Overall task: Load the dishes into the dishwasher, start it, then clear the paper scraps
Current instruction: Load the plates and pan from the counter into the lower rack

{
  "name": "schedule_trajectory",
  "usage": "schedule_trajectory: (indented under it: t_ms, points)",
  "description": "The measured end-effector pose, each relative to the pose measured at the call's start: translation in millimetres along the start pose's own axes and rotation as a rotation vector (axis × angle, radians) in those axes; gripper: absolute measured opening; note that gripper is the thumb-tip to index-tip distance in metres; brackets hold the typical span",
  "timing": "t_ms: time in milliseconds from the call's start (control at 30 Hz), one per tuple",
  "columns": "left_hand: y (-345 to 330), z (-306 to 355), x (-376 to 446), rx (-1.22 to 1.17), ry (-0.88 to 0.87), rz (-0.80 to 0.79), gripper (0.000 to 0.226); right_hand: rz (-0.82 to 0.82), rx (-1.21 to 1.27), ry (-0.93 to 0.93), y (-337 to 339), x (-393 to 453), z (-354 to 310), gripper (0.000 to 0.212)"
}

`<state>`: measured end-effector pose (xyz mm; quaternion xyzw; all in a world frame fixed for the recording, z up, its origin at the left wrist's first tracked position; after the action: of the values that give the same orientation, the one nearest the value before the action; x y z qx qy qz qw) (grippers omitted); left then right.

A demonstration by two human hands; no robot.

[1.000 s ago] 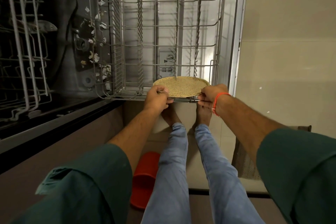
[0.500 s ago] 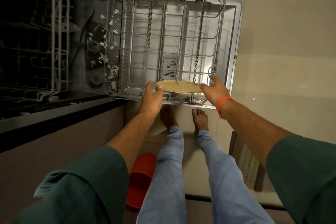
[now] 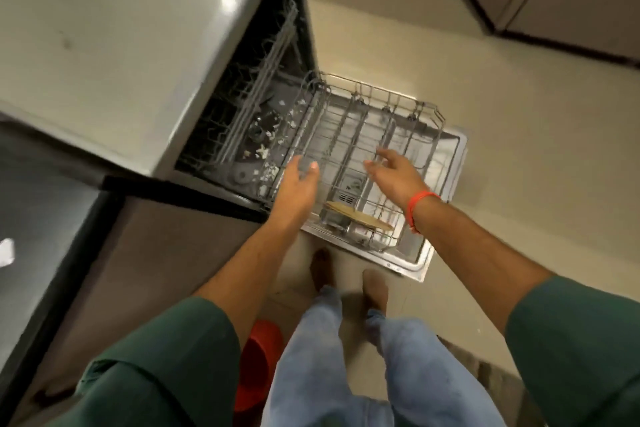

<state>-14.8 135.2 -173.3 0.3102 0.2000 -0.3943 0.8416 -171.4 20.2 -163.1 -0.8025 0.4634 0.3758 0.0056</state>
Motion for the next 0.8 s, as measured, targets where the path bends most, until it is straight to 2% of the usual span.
schedule_trajectory:
  t_ms: [200, 367, 600, 700, 800]
  points:
    - [70.5, 73.7, -80.6, -0.105, -0.161, 0.141, 0.065, -0.167, -0.078, 0.272, -17.0, -66.5, -108.7, 0.051]
    - [163.7, 90.5, -153.1, -0.192, -0.231, 0.342, 0.059, -0.384, -0.177, 0.533, -78.0, -137.5, -191.6, 0.043]
    - [302.2, 51.0, -255.6, -0.346, -0.193, 0.752, 0.051, -0.678, -0.277, 0.807, -192.1, -257.0, -263.7, 0.036]
    - [345.1, 17.0, -306.4, -0.411, -0.178, 0.891, 0.050, -0.787, -0.324, 0.895, -238.5, -314.3, -270.3, 0.034]
    - [379.3, -26.4, -357.5, -0.483, -0.136, 0.995, 0.050, -0.927, -0.377, 0.951, -283.4, -370.6, -264.6, 0.023]
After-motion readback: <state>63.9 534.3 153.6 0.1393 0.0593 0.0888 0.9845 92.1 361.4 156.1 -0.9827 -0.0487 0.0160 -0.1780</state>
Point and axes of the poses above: each hand's wrist, its own x-axis towards the middle knuckle, its own y-axis out of the back of the hand, z = x × y, the point moved 5 cm from there along x, towards the middle knuckle, and after that the axes turned 5 degrees about z, right-handed, at the moved point
